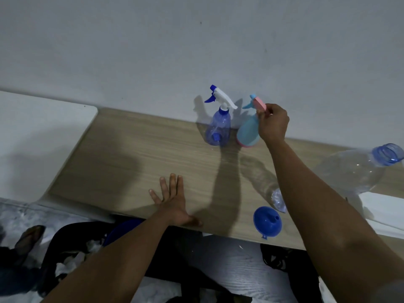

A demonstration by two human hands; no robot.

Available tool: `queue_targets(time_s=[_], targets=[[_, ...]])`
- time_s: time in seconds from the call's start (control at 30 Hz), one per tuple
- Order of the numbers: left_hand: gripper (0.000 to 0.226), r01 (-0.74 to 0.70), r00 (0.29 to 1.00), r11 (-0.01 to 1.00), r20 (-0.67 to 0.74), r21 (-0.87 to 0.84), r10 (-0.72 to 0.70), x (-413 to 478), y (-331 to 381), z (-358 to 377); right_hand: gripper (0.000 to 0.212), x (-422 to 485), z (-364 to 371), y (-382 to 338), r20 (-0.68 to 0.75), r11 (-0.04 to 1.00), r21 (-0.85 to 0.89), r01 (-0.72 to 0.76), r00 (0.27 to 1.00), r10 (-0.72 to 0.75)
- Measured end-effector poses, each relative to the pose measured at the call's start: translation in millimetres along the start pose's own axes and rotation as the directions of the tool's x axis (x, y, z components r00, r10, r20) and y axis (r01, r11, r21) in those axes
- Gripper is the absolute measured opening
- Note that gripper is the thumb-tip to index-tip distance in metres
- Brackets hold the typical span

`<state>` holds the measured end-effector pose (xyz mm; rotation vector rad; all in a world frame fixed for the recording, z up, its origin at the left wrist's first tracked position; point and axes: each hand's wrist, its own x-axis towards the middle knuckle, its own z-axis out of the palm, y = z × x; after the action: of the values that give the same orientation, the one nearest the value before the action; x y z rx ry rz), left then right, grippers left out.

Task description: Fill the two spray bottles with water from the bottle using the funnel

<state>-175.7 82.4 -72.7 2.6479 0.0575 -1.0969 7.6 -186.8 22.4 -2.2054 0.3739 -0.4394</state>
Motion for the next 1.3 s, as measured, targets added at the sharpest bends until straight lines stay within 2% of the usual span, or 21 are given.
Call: queue_targets(time_s=[0.17, 0.27, 0.33, 0.43, 0.67, 0.77, 0.83, 0.97, 1.03, 1.1, 1.17, 1.3], targets=[[0.169, -0.002, 1.000, 1.000, -0.007, -0.006, 0.002, 0.7, -0.8, 1.5, 0.029, 1.9, 2.3, 6.5, 0.042, 1.000, -0.015, -0.015, 0.999, 0.016], [0.169, -0.004, 1.000, 1.000, -0.022, -0.006, 0.004, -0.5, -0.5, 2.5, 0.054, -2.0, -3.1, 4.0, 0.056, 0.999, 0.022, -0.042, 0.998, 0.041], [0.169, -0.009, 0.999, 1.000, -0.033, -0.012, 0.009, -0.1, -0.5, 3.9, 0.062, -11.1, -8.6, 2.9, 0.027, 0.997, 0.061, -0.049, 0.999, 0.048], [0.168, -0.007, 0.999, 0.999, -0.046, -0.033, 0.006, 2.2, -1.0, 5.2, 0.059, -41.0, -17.6, 6.2, -0.014, 0.996, 0.094, 0.005, 1.000, -0.004], [0.165, -0.009, 0.994, 0.999, -0.106, -0.040, 0.005, -0.7, 2.3, 10.1, 0.038, -162.1, -51.6, 40.2, 0.022, 0.980, 0.109, 0.164, 0.986, -0.167], [0.148, -0.101, 0.981, 0.994, -0.171, -0.048, 0.092, -3.8, 26.3, 15.6, 0.025, -205.0, -76.4, 67.7, 0.038, 0.957, 0.026, 0.289, 0.956, -0.290], [0.139, -0.182, 0.965, 0.983, -0.197, -0.033, 0.173, -7.6, 52.4, 23.6, 0.020, -225.8, -97.4, 89.0, 0.032, 0.951, -0.013, 0.309, 0.951, -0.308], [0.121, -0.383, 0.896, 0.920, -0.274, -0.077, 0.350, -16.8, 112.5, 37.3, 0.017, -241.8, -142.2, 142.4, 0.007, 0.980, -0.136, 0.148, 0.989, -0.148], [0.112, -0.494, 0.848, 0.844, -0.329, -0.207, 0.415, -26.1, 147.3, 37.4, 0.015, -237.3, -160.1, 168.5, -0.001, 0.984, -0.175, 0.016, 1.000, -0.017], [0.113, -0.575, 0.808, 0.737, -0.390, -0.356, 0.441, -38.2, 182.5, 30.5, 0.022, -226.3, -172.1, 190.0, 0.085, 0.973, -0.216, -0.086, 0.991, 0.106], [0.116, -0.643, 0.756, 0.646, -0.478, -0.412, 0.448, -51.8, 215.4, 19.0, 0.034, -214.3, -178.8, 204.3, 0.221, 0.947, -0.305, -0.102, 0.960, 0.174], [0.121, -0.736, 0.649, 0.576, -0.612, -0.356, 0.452, -80.4, 269.5, -6.6, 0.034, -206.2, -180.2, 217.3, 0.370, 0.915, -0.404, 0.005, 0.915, 0.159]])
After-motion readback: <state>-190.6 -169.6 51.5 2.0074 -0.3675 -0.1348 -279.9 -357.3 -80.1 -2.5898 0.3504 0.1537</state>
